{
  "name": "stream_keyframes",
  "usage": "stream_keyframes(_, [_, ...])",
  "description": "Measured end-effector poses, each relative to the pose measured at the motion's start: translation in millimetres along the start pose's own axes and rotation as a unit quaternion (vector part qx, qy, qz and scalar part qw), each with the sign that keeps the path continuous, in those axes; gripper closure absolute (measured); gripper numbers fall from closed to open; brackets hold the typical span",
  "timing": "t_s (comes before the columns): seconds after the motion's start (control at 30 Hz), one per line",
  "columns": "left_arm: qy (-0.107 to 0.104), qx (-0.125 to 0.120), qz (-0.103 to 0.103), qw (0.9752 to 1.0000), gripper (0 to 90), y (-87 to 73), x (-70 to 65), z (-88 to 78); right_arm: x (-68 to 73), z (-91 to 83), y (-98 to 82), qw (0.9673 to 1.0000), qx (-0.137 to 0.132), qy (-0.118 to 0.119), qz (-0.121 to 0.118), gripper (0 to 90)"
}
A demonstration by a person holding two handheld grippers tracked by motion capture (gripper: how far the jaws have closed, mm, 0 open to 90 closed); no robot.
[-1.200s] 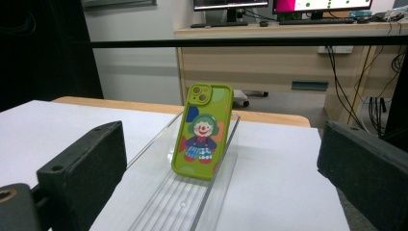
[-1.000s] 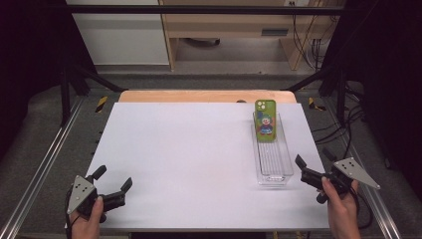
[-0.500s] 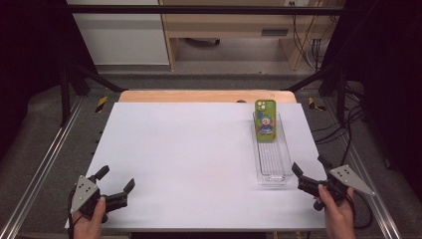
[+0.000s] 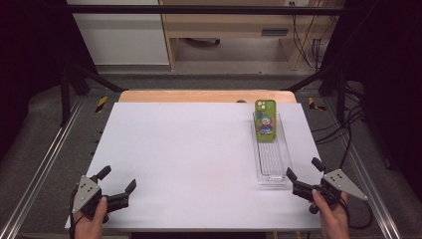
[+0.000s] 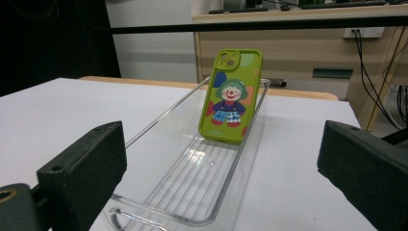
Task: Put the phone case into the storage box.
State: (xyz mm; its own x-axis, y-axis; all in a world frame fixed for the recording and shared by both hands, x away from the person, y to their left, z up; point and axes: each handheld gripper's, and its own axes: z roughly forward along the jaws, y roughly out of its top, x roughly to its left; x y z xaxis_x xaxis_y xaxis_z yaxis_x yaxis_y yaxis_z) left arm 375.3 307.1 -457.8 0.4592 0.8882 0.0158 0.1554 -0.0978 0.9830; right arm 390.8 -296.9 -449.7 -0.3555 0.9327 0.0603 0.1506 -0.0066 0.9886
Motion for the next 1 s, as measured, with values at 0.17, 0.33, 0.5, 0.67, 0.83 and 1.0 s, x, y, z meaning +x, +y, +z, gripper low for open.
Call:
stream_keyframes(0.17, [-0.003,0.002,0.002,1.0000,1.2,-0.2,-1.0,0.8,4.2,1.6,-3.6,0.9999,-0.005,0.005,-0.008,4.1])
stream_keyframes(0.33, [-0.004,0.003,0.002,1.0000,1.2,-0.4,-1.3,1.0,8.2,4.2,-6.2,0.9998,-0.006,0.012,-0.017,4.3])
stream_keyframes(0.5, [-0.004,0.004,0.003,1.0000,1.2,-0.5,-1.5,1.2,12.6,6.6,-7.4,0.9995,-0.007,0.022,-0.019,4.3])
stream_keyframes(0.67, [-0.005,0.005,0.005,1.0000,1.2,-0.6,-1.9,1.7,15.6,8.6,-9.2,0.9993,-0.006,0.029,-0.022,4.3])
stream_keyframes(0.83, [-0.006,0.005,0.006,0.9999,1.1,-0.6,-2.7,2.1,17.8,10.0,-11.4,0.9991,-0.004,0.037,-0.019,4.4])
stream_keyframes(1.0, [-0.009,0.007,0.009,0.9999,1.2,-0.6,-4.1,2.9,19.8,10.7,-12.9,0.9987,-0.002,0.043,-0.026,4.5])
